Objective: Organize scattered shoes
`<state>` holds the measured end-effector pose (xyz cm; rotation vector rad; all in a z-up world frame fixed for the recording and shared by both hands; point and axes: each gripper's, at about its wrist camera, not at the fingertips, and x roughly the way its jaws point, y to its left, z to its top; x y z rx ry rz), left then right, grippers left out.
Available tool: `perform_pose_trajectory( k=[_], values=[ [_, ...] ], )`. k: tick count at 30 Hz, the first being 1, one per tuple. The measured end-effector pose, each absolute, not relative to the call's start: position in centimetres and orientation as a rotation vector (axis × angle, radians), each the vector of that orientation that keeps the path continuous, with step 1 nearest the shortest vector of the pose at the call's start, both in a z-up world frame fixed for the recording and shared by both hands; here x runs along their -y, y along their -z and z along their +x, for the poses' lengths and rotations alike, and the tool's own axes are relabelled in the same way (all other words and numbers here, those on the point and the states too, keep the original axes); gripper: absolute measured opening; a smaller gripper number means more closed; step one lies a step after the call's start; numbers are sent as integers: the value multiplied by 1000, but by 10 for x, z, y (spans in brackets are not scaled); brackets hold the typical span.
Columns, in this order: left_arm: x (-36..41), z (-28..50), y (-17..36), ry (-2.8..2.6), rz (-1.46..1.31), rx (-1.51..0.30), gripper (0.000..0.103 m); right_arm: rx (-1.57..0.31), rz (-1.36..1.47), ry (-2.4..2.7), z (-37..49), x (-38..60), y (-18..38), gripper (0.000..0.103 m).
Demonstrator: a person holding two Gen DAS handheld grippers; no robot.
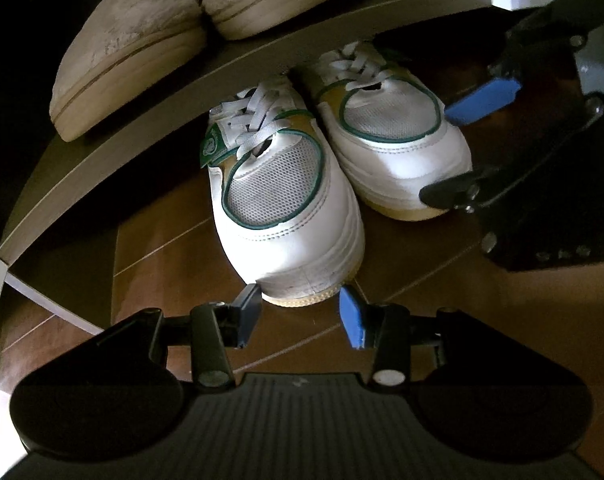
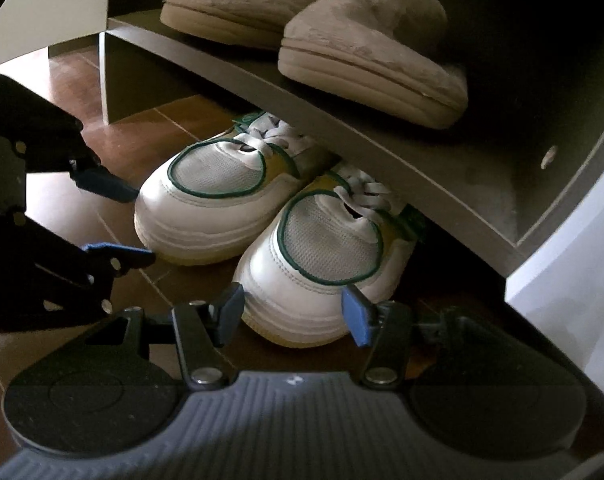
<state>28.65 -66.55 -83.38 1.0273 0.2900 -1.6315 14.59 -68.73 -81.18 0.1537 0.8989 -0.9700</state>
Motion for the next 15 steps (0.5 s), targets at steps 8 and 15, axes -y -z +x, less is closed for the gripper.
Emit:
perform_pose_trajectory(
  k=[8, 15],
  values=[
    [605, 277, 784, 1346, 936, -692, 50, -907, 264, 916, 126, 662, 753, 66],
    [507, 241, 620, 1249, 939, -885, 54, -978, 393, 851, 92, 618, 607, 69]
  ],
)
